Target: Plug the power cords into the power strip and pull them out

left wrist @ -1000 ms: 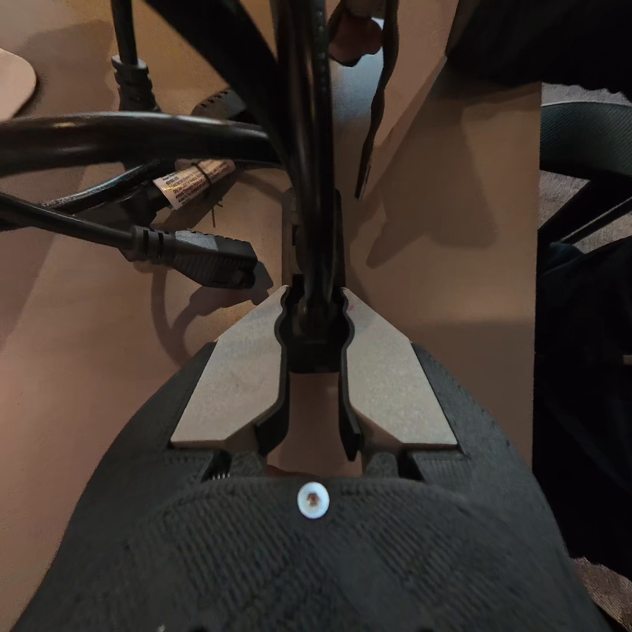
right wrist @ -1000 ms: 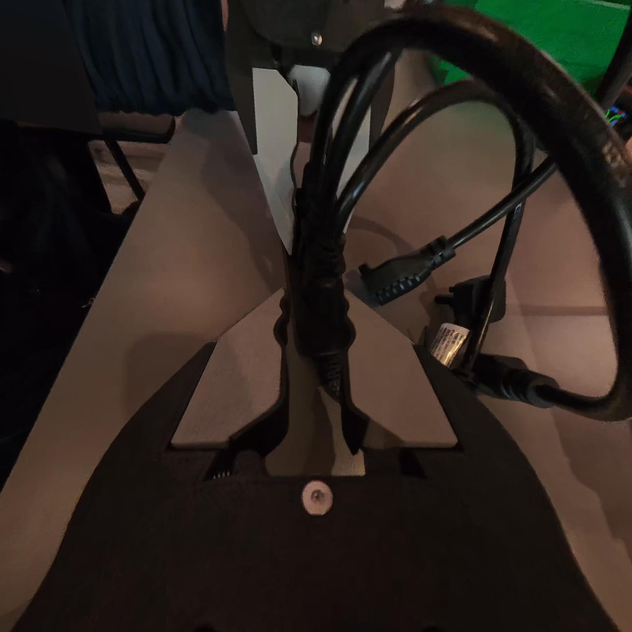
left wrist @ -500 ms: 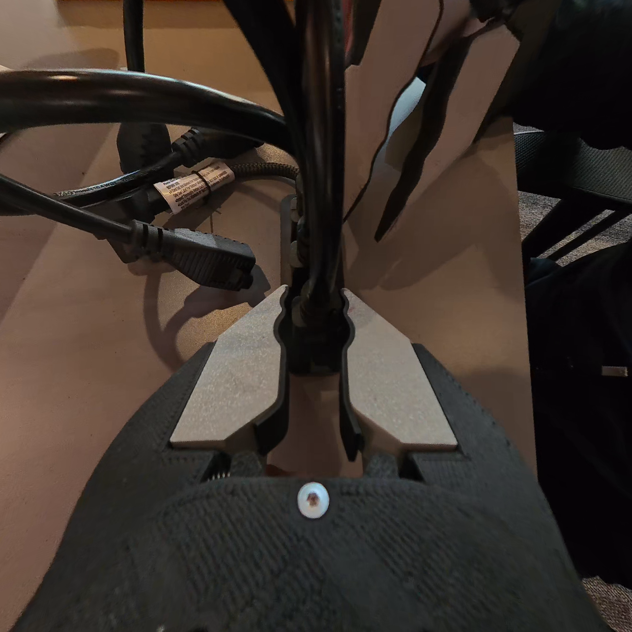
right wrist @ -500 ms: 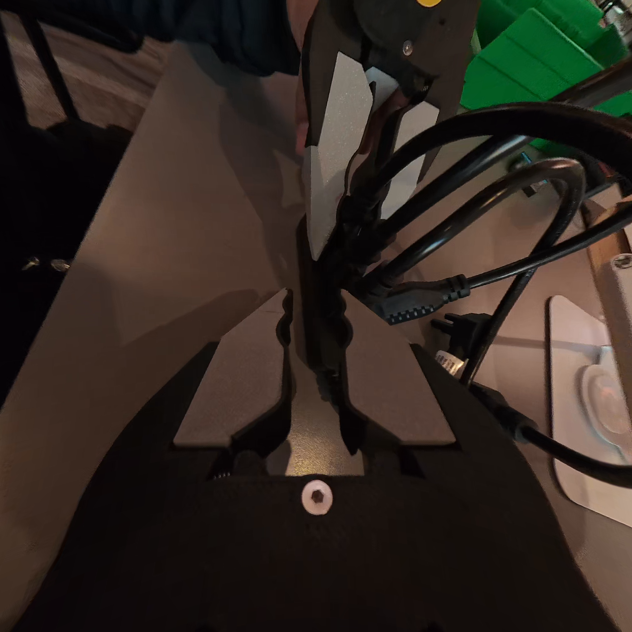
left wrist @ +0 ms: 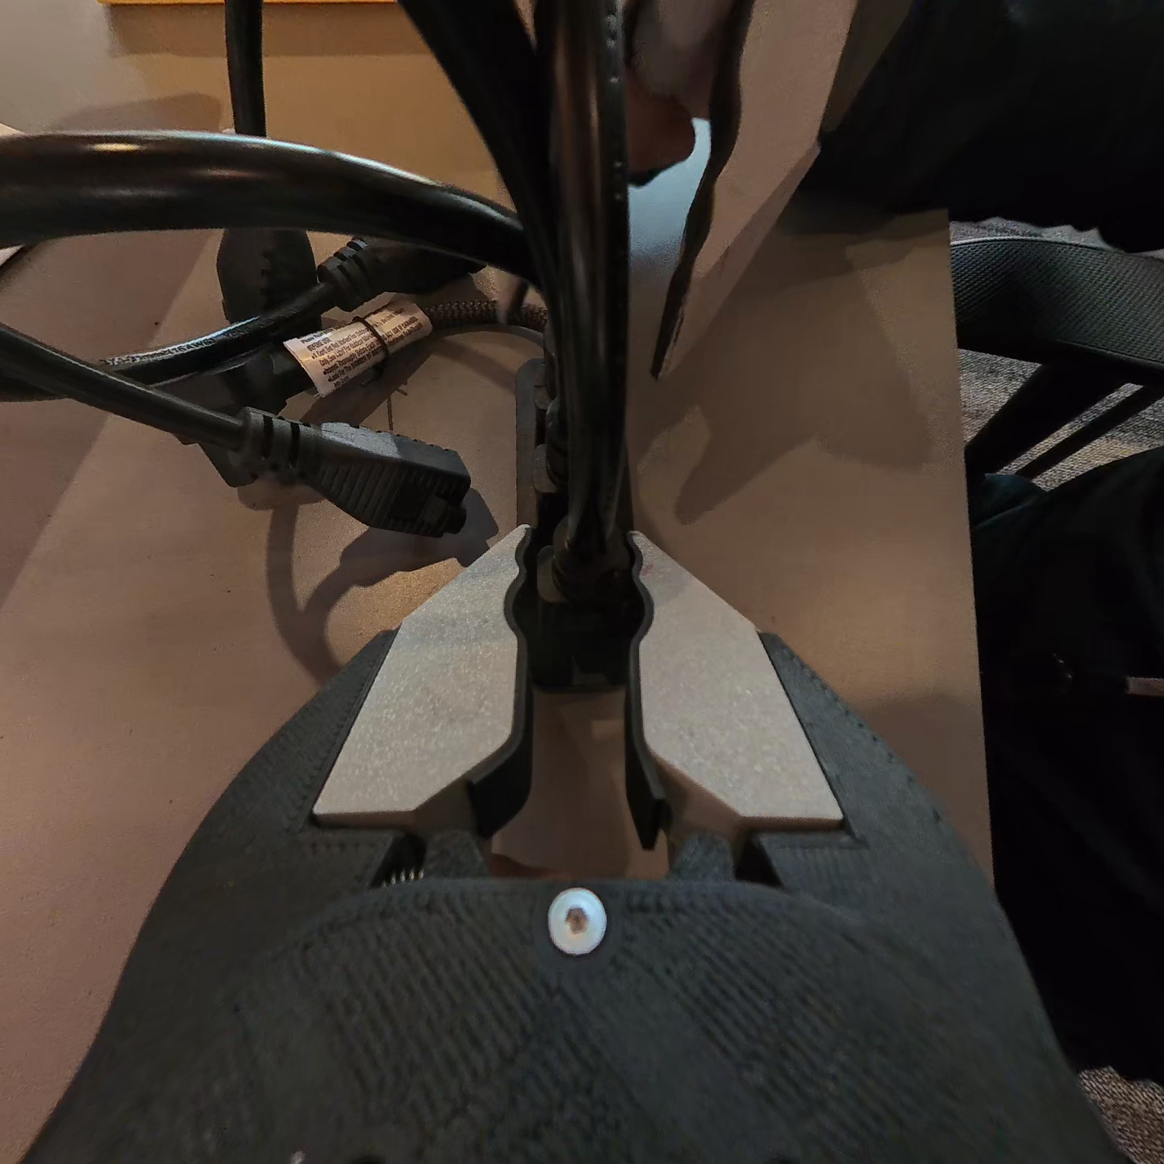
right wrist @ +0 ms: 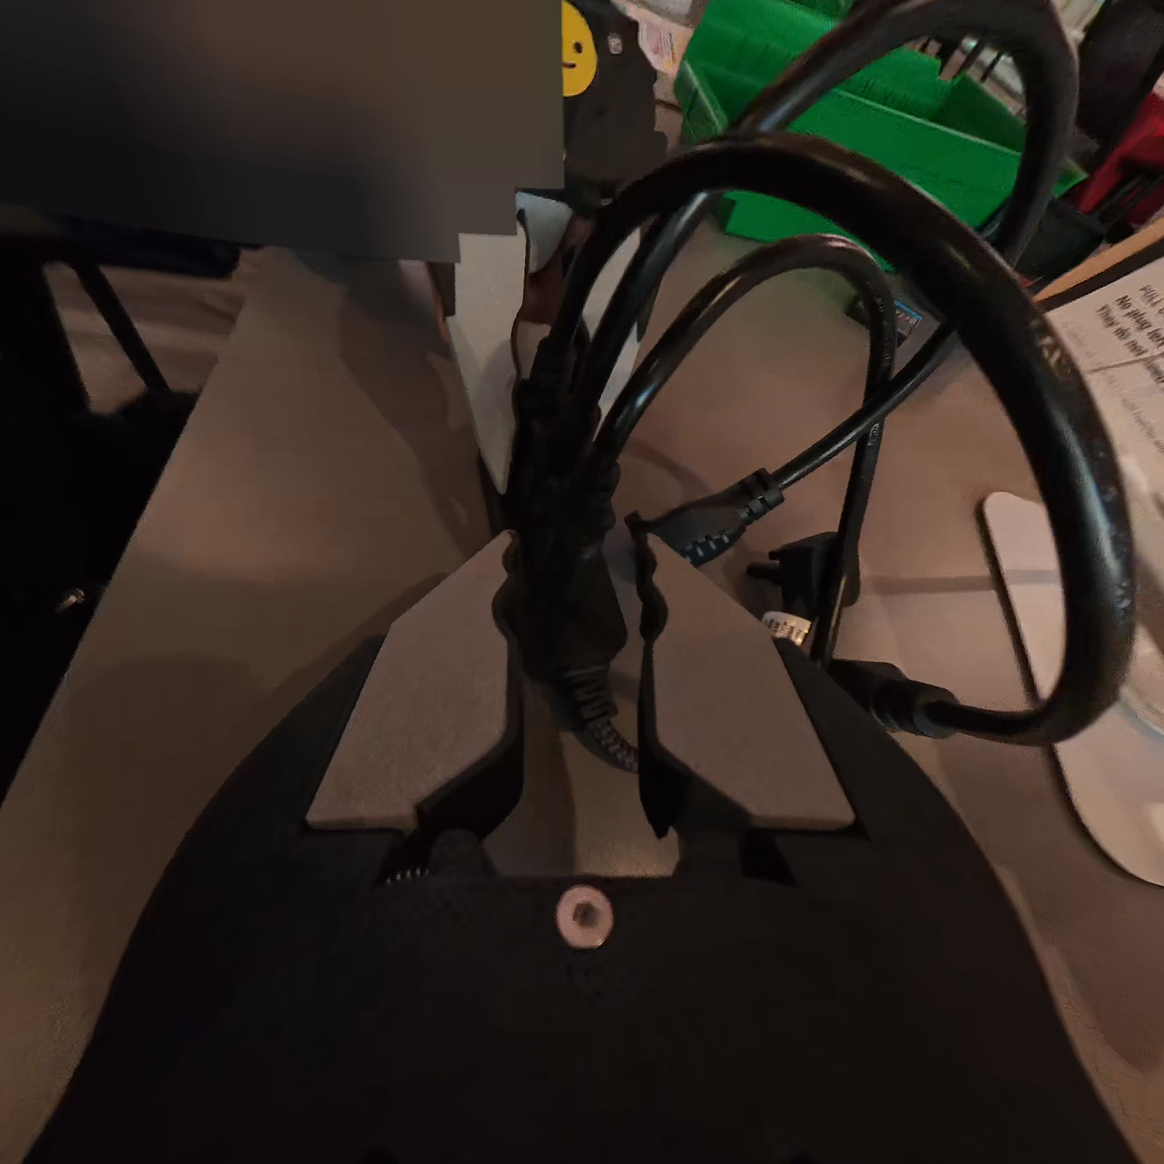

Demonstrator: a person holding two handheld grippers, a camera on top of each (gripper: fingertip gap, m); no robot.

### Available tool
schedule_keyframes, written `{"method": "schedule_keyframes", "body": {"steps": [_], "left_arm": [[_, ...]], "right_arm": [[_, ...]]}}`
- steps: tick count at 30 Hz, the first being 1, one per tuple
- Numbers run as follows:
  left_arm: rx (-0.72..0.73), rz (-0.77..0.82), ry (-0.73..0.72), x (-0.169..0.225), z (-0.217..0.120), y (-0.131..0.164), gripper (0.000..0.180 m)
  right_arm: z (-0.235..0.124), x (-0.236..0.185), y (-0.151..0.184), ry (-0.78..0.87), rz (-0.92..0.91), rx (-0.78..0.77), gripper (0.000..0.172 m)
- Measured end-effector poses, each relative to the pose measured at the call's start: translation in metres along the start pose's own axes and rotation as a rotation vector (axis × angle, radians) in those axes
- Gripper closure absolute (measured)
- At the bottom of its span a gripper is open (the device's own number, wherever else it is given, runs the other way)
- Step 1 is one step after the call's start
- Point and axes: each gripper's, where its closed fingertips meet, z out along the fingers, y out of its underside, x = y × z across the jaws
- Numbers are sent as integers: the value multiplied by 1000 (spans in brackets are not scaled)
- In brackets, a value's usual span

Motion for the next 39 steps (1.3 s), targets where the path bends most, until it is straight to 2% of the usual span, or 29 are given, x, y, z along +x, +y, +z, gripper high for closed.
{"method": "schedule_keyframes", "body": {"steps": [3, 5, 6, 8, 33, 39], "left_arm": [[0, 3, -3, 0, 0, 0, 155], [0, 4, -4, 0, 0, 0, 155], [0, 5, -4, 0, 0, 0, 155], [0, 5, -4, 0, 0, 0, 155], [3, -7, 28, 2, -1, 0, 156], [4, 3, 19, 2, 1, -1, 155]], "right_arm": [[16, 0, 10, -84, 89, -28, 129], [23, -7, 14, -170, 126, -37, 136], [25, -8, 16, -201, 139, -53, 145], [27, -8, 16, -225, 143, -60, 149], [37, -14, 6, -260, 198, -45, 150], [35, -13, 2, -216, 163, -14, 150]]}}
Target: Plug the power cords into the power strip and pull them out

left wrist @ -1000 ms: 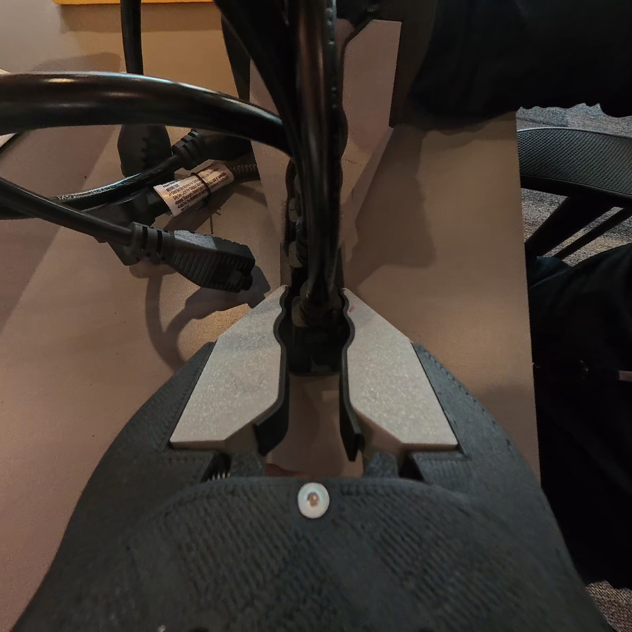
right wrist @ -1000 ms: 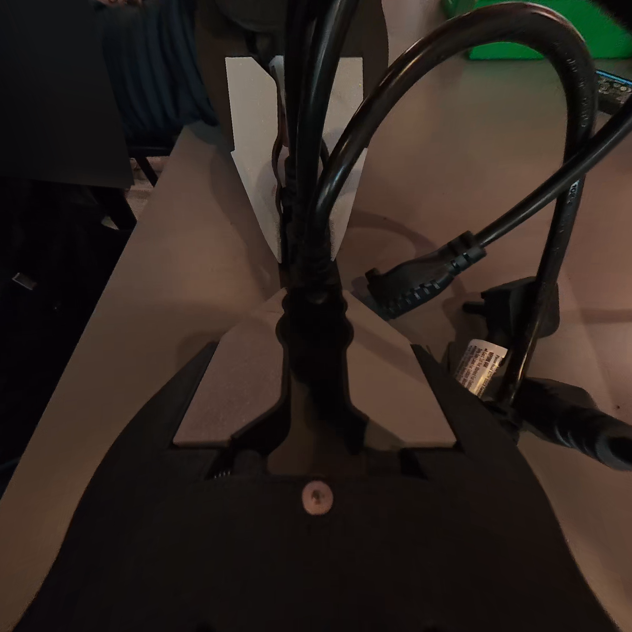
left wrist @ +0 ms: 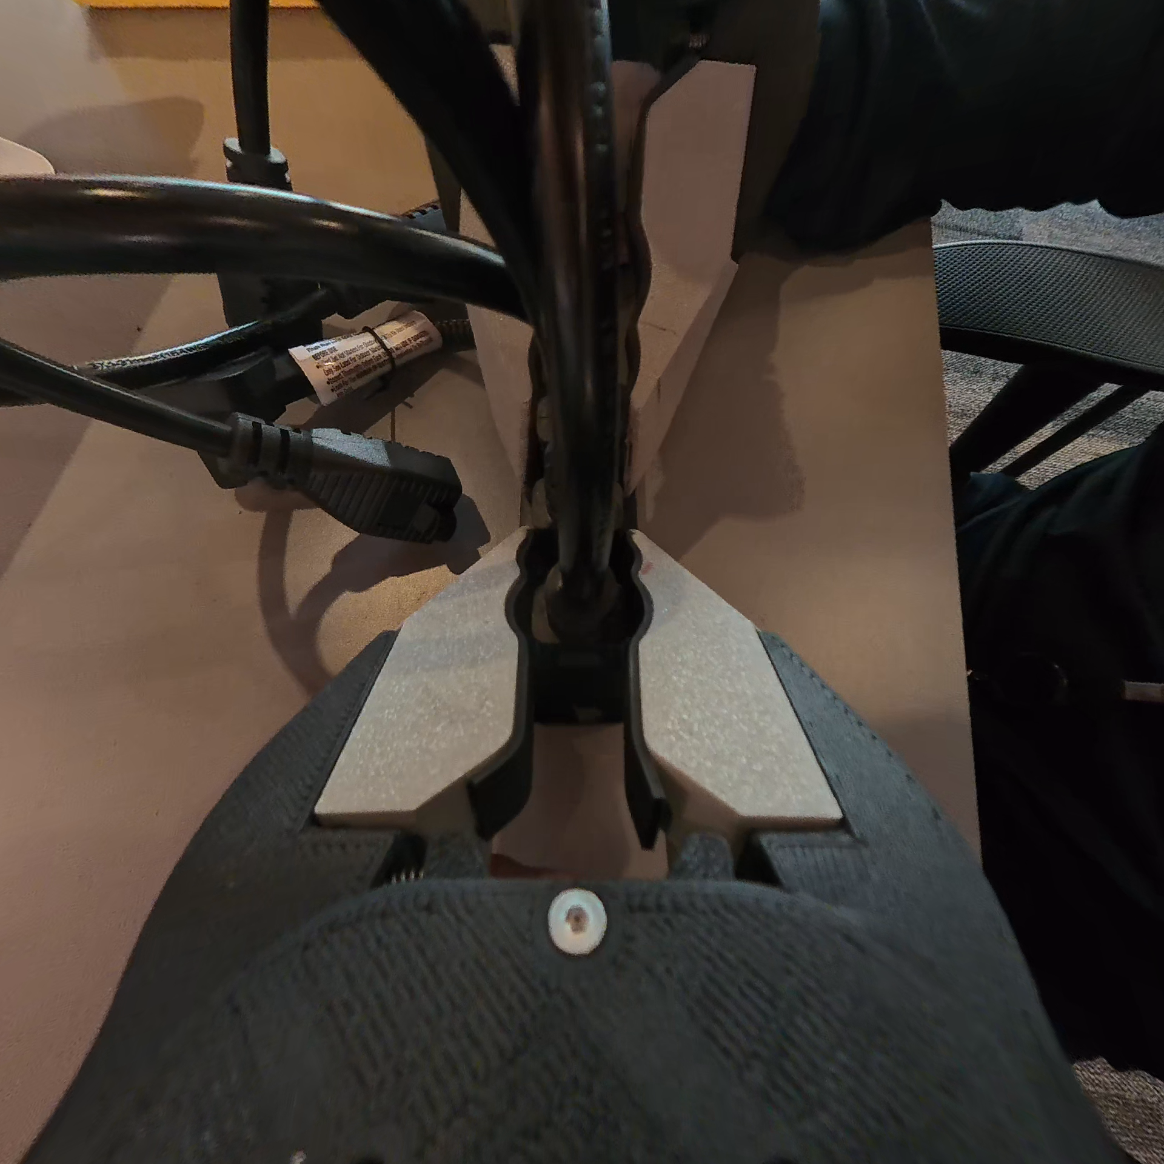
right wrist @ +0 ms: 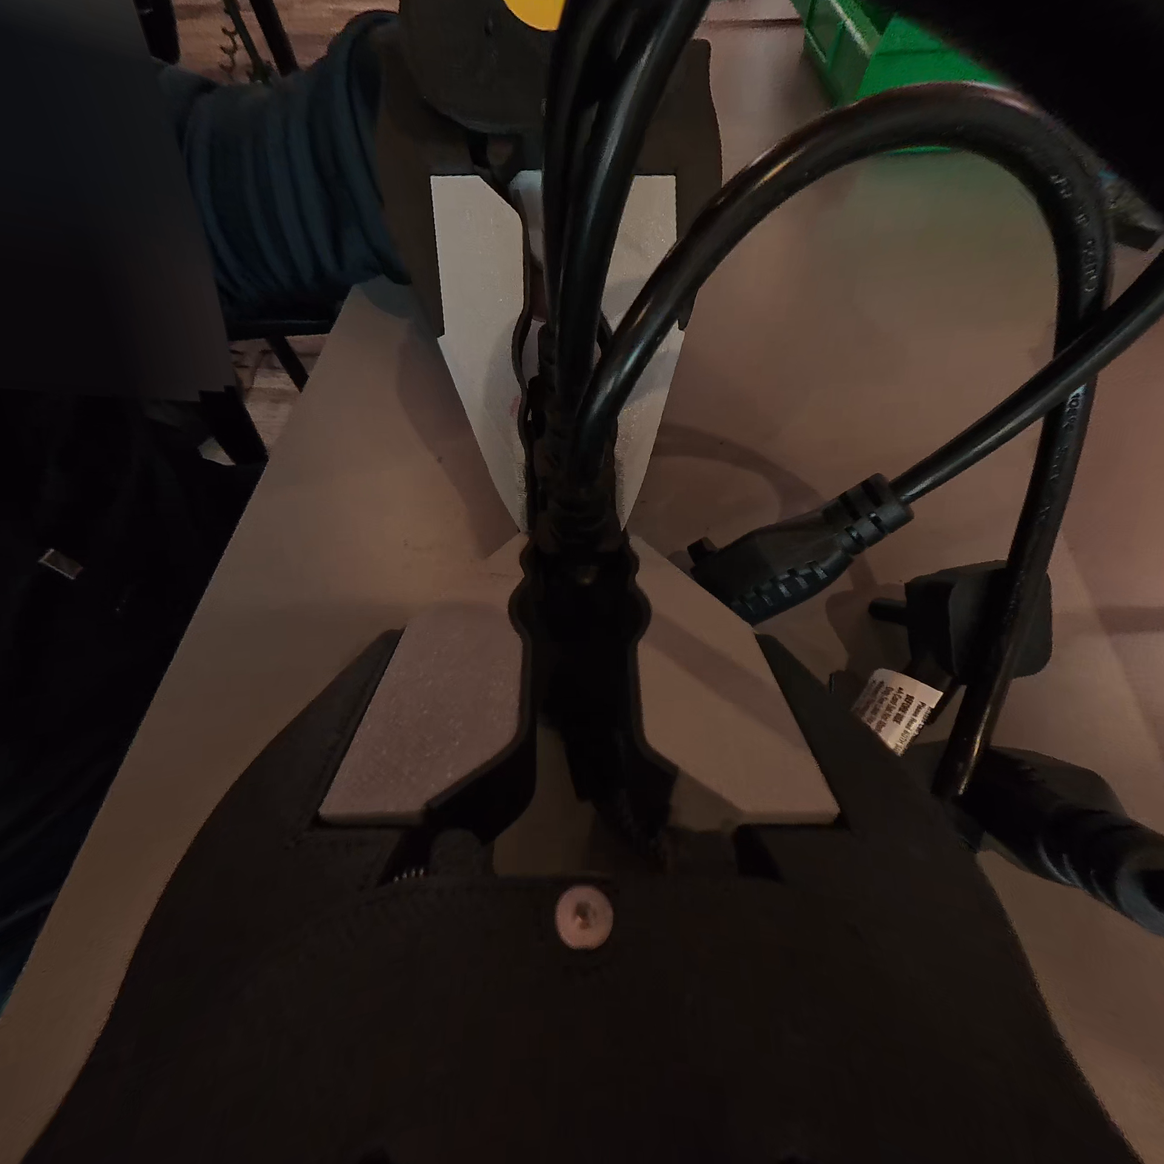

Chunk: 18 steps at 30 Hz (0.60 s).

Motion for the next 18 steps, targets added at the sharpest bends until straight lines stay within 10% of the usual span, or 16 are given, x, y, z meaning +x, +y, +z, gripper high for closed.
{"method": "schedule_keyframes", "body": {"steps": [18], "left_arm": [[-13, 36, -19, -2, 0, 2, 156]], "right_arm": [[-6, 0, -34, 37, 4, 150, 158]]}}
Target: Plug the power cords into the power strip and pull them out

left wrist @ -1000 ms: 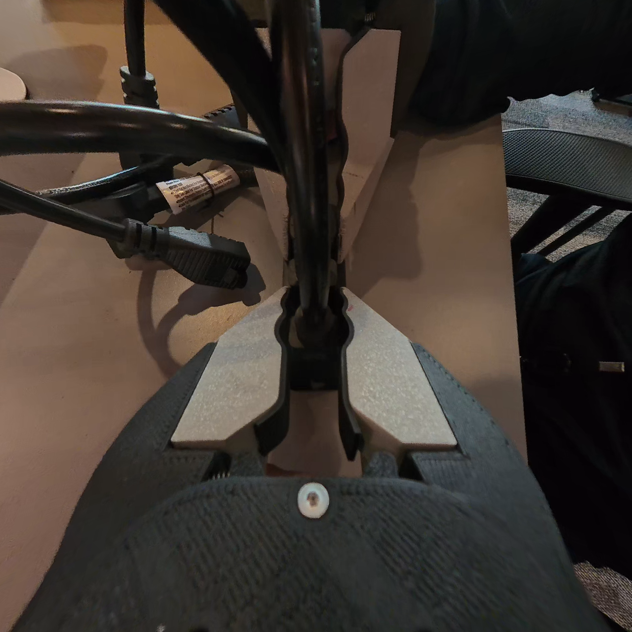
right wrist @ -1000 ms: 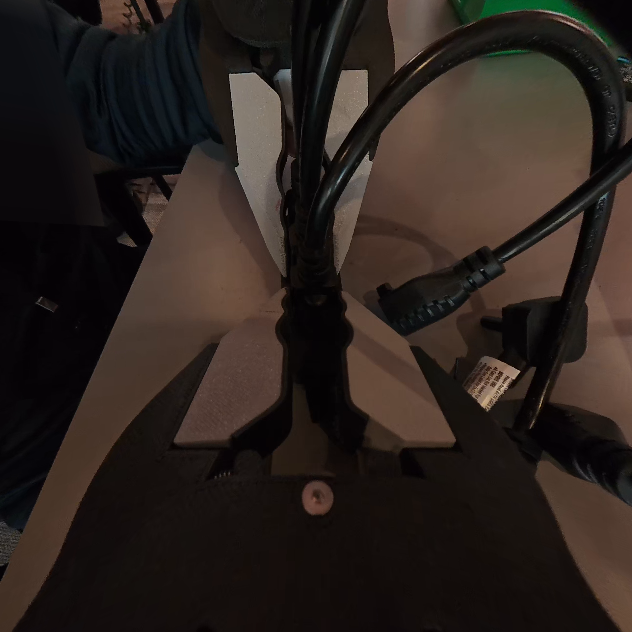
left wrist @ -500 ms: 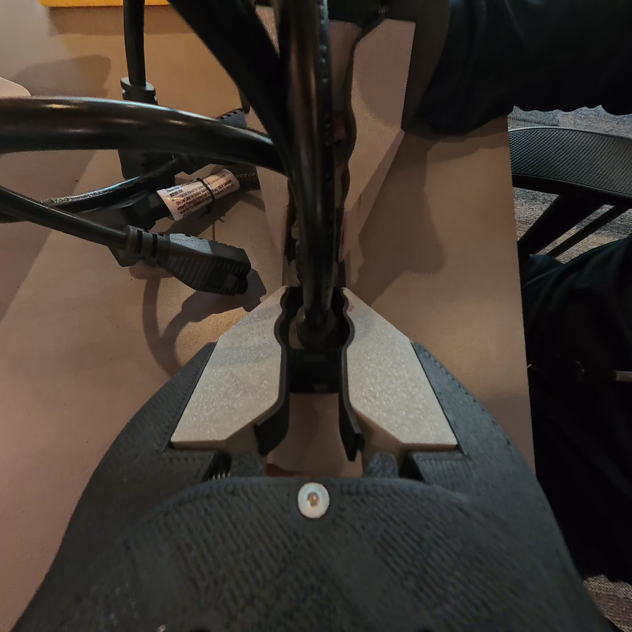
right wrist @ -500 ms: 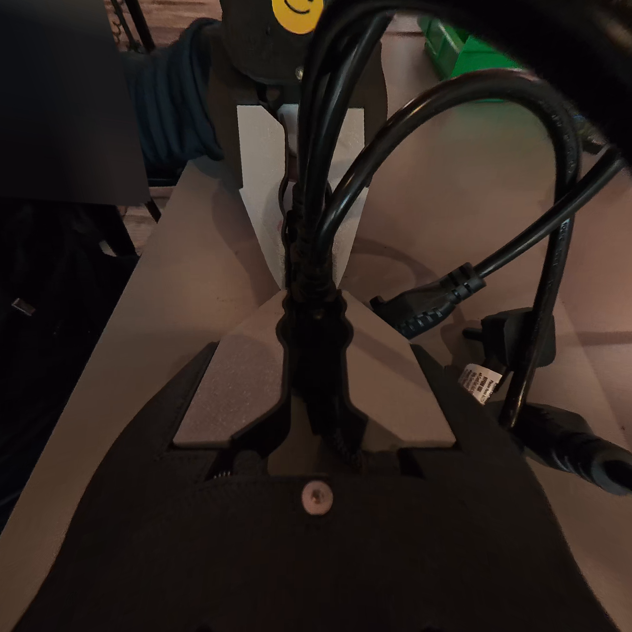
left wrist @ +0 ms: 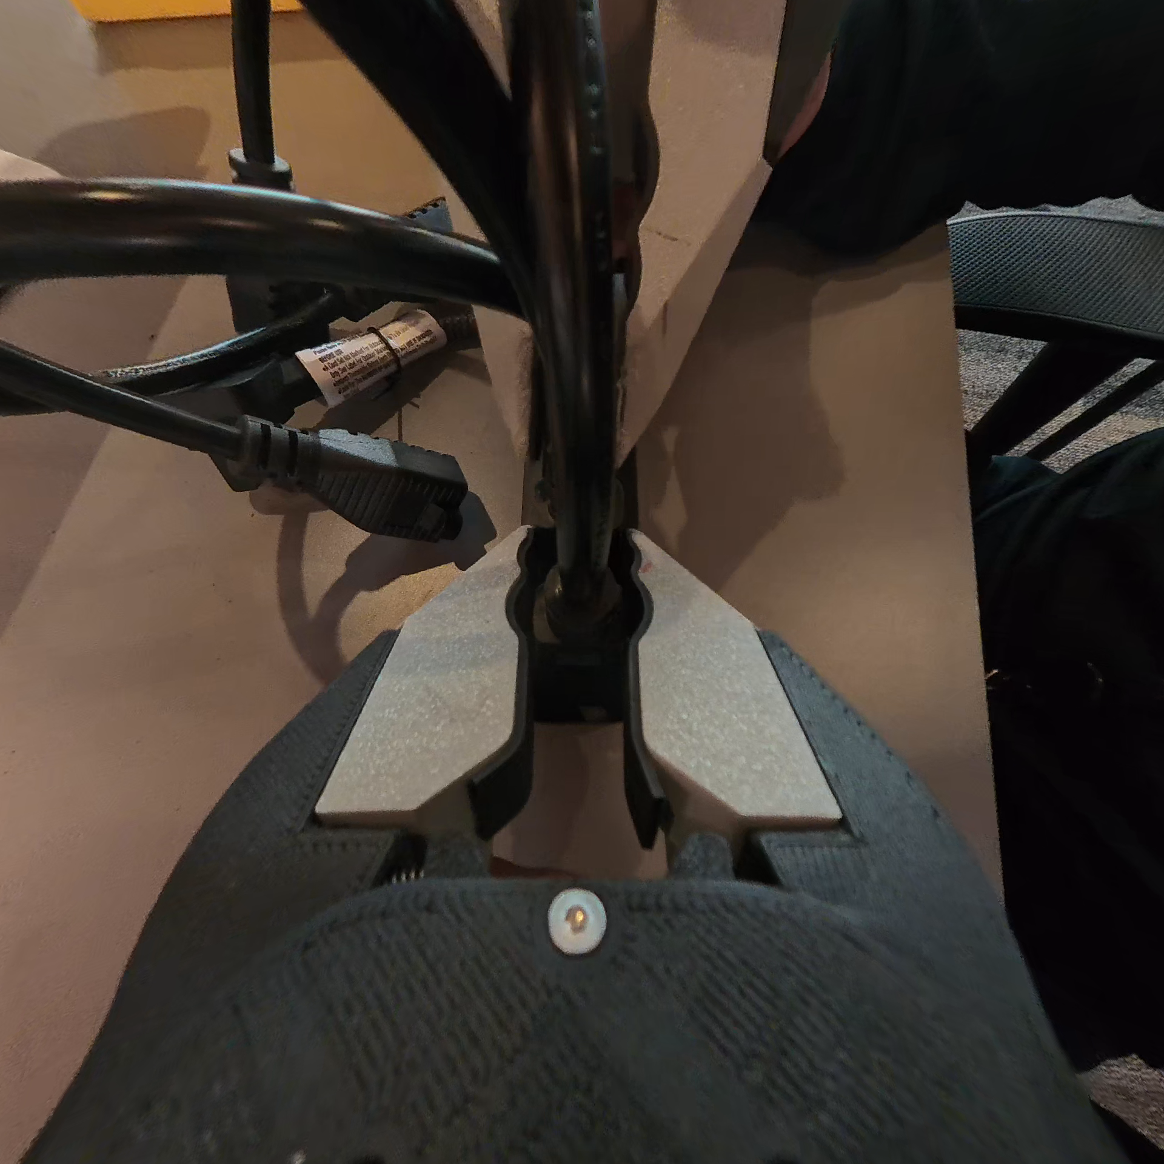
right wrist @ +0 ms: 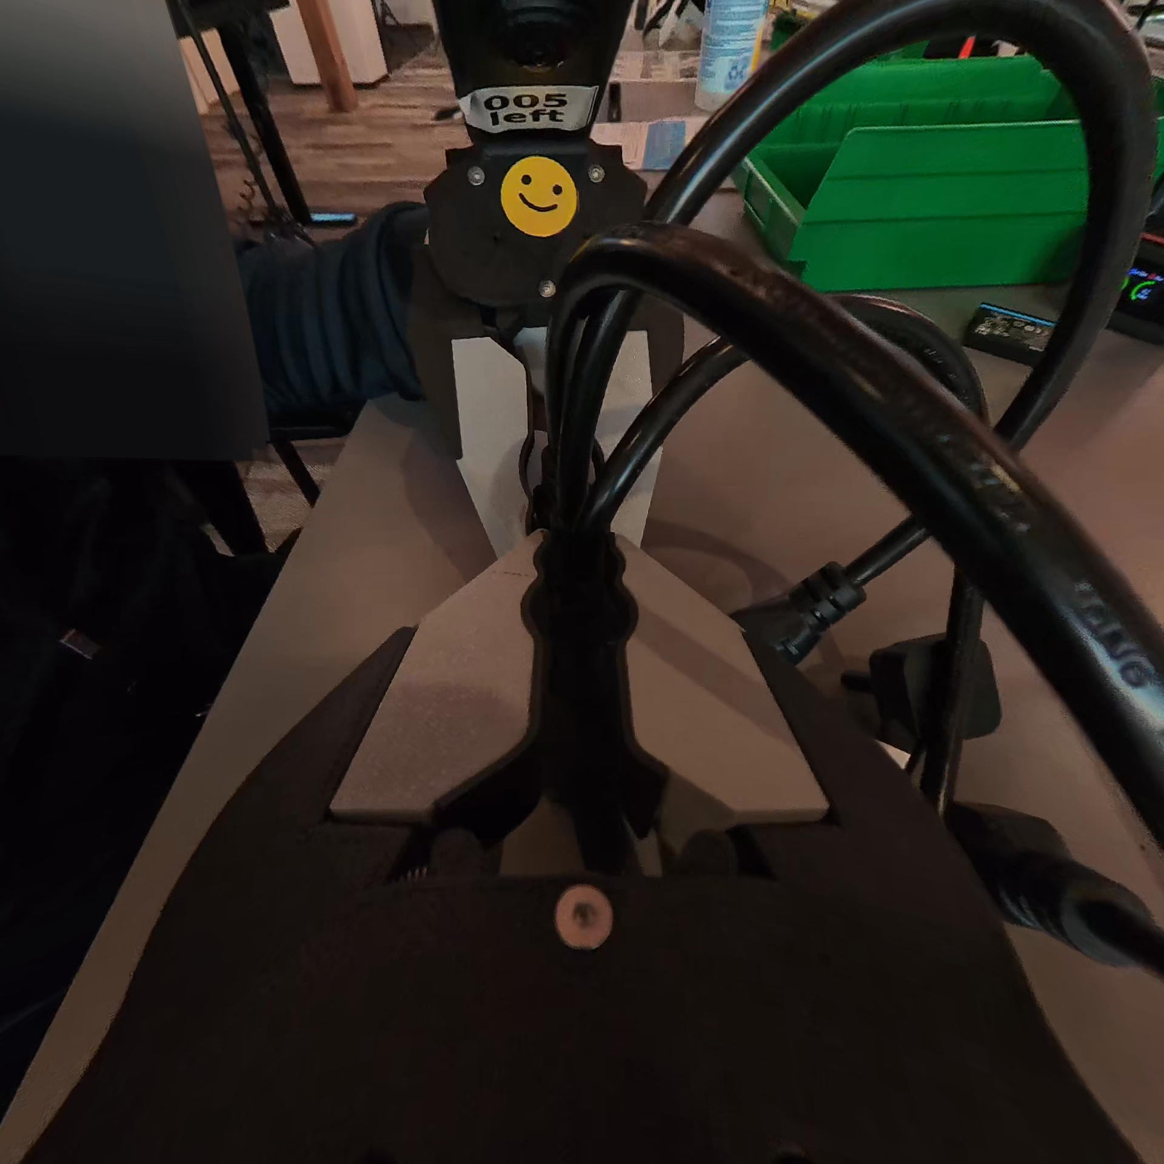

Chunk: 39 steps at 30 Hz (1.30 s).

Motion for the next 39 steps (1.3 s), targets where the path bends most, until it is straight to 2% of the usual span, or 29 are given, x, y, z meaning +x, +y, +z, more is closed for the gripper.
{"method": "schedule_keyframes", "body": {"steps": [8, 14, 25, 30, 32, 35, 39], "left_arm": [[-6, 1, 11, 1, -1, 1, 155], [-6, -1, 18, 2, -1, 1, 156], [-5, -3, 17, 2, -1, 1, 156], [-1, -9, 15, 3, 0, 0, 156], [0, -6, 9, 3, 1, 0, 156], [1, -10, 13, 3, 0, 0, 156], [2, -8, 13, 3, 0, 0, 156]], "right_arm": [[-4, -3, 2, -10, -41, -23, 159], [1, -4, 0, -36, 9, -6, 160], [0, -4, 0, -27, -11, -19, 160], [4, -7, -4, -52, 15, 2, 149], [12, -5, 4, -14, -19, -56, 158], [16, -5, 5, 17, -63, -81, 158], [16, -5, 4, -8, -4, -54, 159]]}}
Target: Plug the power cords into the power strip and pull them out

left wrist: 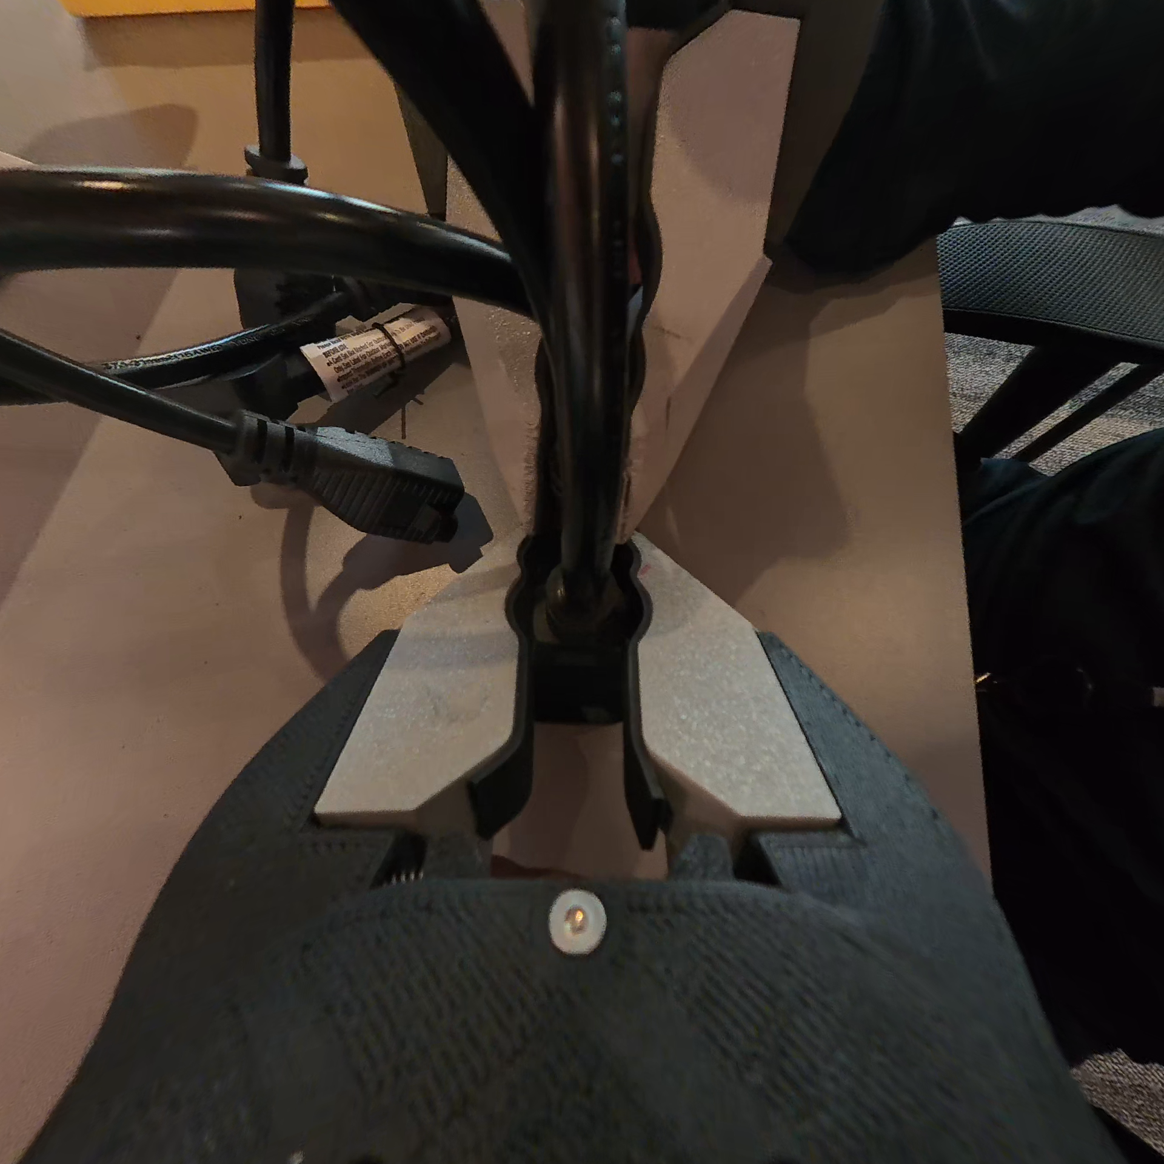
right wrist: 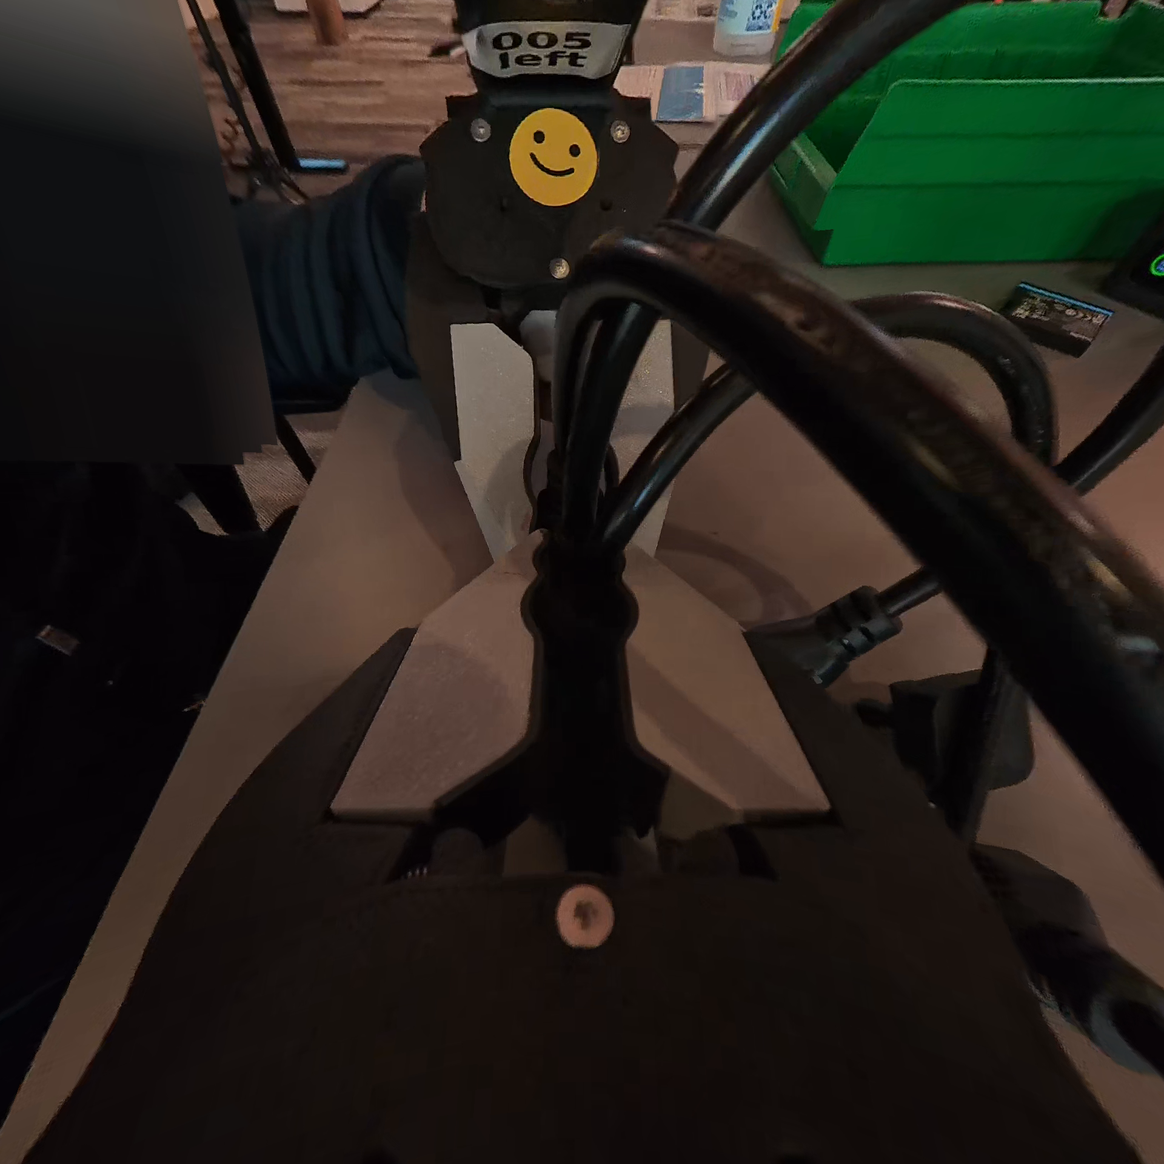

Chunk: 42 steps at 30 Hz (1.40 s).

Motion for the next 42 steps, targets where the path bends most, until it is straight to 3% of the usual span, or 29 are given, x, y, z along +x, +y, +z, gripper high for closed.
{"method": "schedule_keyframes", "body": {"steps": [12, 26, 29, 36, 42], "left_arm": [[63, -65, 22, -2, -8, -8, 154], [-2, -18, -21, -4, -1, 0, 156], [-1, -16, -21, -4, -1, 0, 155], [-1, -10, -24, -4, -1, 0, 156], [0, -11, -23, -4, -1, 0, 156]], "right_arm": [[-5, 7, -14, -30, 181, 133, 160], [0, 5, -1, 11, 27, 30, 158], [-12, 12, 4, 73, -18, -26, 146], [-29, 11, 12, 87, -40, -51, 147], [-30, 7, 12, 88, -100, -76, 158]]}}
